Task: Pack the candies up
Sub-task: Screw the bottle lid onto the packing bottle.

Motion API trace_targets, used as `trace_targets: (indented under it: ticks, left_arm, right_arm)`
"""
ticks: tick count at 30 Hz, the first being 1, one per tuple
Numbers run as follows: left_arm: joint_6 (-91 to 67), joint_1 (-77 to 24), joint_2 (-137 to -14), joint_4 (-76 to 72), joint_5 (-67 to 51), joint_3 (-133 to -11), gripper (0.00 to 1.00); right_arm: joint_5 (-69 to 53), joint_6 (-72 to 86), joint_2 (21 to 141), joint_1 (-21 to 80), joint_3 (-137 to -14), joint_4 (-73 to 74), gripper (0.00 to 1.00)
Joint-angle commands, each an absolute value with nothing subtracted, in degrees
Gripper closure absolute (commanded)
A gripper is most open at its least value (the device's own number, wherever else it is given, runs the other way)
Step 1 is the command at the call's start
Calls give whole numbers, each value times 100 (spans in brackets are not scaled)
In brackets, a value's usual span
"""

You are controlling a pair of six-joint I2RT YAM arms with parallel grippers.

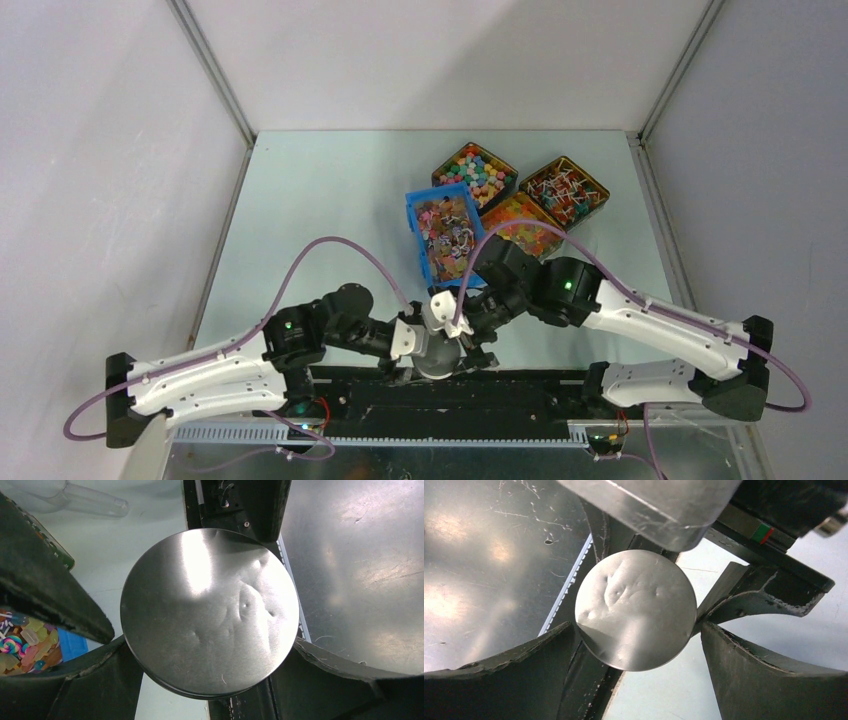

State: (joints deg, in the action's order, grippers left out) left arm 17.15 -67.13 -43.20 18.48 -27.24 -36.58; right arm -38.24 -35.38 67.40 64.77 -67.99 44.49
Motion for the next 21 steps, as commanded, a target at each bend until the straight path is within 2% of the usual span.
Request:
trace_targets:
  ticks: [1, 8, 14, 21]
  left_arm:
    - [1830, -6788, -4300, 1433, -2860, -4008, 41]
    - [1765, -6803, -4238, 1374, -2767, -3989, 42]
    - [1542, -6803, -4139, 1181, -2462, -3841, 42]
    - [1091, -6803, -3790, 776, -1623, -3592, 41]
  right_arm:
    - [-3666, -3511, 6797, 6570, -7025, 4051, 2]
    - [-3561, -3416, 6851, 6607, -7021, 4053, 8]
    - [-3386, -3207, 6826, 6602, -6987, 4021, 19]
    - [-3067, -2797, 6576, 6620, -6777, 3572, 20]
